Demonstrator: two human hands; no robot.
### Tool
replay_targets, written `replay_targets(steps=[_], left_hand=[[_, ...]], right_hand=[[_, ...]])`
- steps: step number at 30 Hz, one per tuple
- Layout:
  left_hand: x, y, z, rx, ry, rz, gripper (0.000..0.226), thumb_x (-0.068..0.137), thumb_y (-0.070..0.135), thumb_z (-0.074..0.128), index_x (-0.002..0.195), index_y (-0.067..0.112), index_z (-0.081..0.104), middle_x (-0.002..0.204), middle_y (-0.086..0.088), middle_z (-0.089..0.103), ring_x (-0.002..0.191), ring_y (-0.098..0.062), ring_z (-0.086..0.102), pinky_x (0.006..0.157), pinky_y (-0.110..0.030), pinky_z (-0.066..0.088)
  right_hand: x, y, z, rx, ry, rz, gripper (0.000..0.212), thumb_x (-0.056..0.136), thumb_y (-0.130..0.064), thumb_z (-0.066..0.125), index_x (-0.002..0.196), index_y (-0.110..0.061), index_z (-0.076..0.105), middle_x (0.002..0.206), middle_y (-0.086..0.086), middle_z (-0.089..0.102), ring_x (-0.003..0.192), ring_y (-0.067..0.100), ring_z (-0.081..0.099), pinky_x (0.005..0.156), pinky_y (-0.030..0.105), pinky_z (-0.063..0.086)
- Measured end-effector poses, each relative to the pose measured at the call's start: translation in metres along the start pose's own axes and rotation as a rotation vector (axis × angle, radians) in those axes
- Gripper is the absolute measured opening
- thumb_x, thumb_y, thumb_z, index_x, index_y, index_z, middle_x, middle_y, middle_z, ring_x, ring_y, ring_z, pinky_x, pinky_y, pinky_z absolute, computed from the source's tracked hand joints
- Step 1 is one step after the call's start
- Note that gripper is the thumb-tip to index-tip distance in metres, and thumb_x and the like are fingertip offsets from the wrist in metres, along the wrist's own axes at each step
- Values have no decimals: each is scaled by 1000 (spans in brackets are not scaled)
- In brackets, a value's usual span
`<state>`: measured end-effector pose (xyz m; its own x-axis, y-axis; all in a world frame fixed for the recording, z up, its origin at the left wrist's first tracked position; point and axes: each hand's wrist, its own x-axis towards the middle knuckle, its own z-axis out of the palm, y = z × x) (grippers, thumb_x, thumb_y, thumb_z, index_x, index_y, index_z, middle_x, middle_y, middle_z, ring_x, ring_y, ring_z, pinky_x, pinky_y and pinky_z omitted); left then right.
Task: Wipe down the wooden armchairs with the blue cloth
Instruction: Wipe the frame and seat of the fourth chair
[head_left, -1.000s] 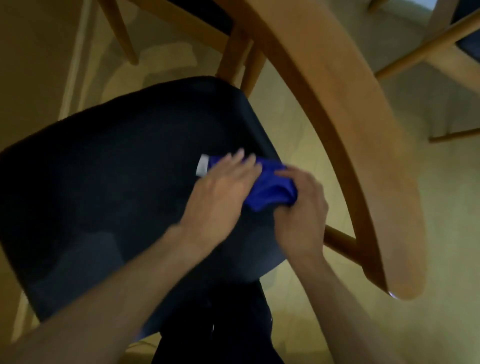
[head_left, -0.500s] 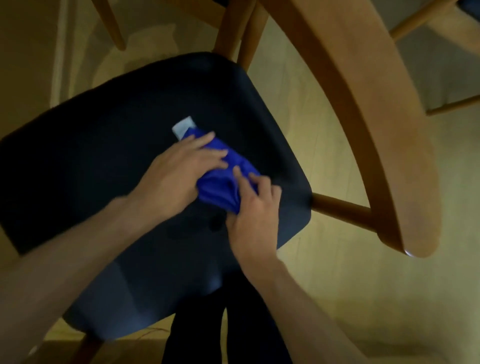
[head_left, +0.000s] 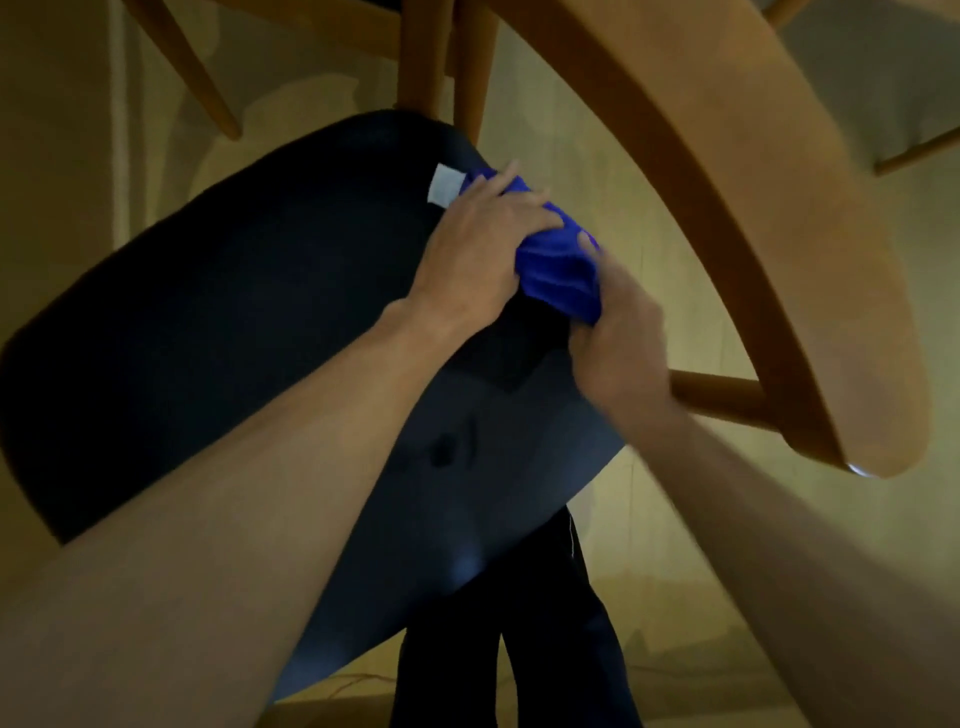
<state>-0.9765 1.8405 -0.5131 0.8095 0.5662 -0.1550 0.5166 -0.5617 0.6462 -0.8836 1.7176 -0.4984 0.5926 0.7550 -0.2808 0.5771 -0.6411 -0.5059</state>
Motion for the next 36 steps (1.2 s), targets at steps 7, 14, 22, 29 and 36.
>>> replay_targets(steps=[7,14,22,29,36], left_hand=[[-136,-25,-9,-79,-120,-43,58,74,-10,71,126,13,64,142,-2,52,144,-20,28,119,-42,24],[-151,-24,-33,101,-144,-75,61,77,-2,67,133,21,58,142,3,52,142,-19,34,117,-34,13],[-11,22,-11,98,-94,70,36,87,10,58,122,21,59,122,2,57,114,-17,51,99,-34,39],[-66,-25,-20,80,-69,100,40,81,12,68,119,21,62,138,0,45,125,-18,39,102,-29,29],[-236,-71,-53,159,-27,-375,48,63,2,80,107,21,71,124,0,62,117,-25,54,86,-40,41]], right_hand=[[-125,-33,56,-133,-114,74,76,76,-5,74,146,-18,44,150,7,42,136,29,36,112,42,37],[-93,-37,41,-322,-211,-163,68,72,-31,80,131,-21,47,126,7,52,116,28,50,103,49,39],[-26,4,-3,-169,-48,8,85,77,-4,73,148,-19,28,138,11,42,122,27,45,103,42,42],[-76,-26,36,-219,-75,9,64,77,-11,74,136,-12,51,125,12,56,107,31,51,94,44,44],[-177,-102,115,-65,-310,-186,66,75,-19,76,137,-16,54,126,4,59,100,26,53,89,41,48]])
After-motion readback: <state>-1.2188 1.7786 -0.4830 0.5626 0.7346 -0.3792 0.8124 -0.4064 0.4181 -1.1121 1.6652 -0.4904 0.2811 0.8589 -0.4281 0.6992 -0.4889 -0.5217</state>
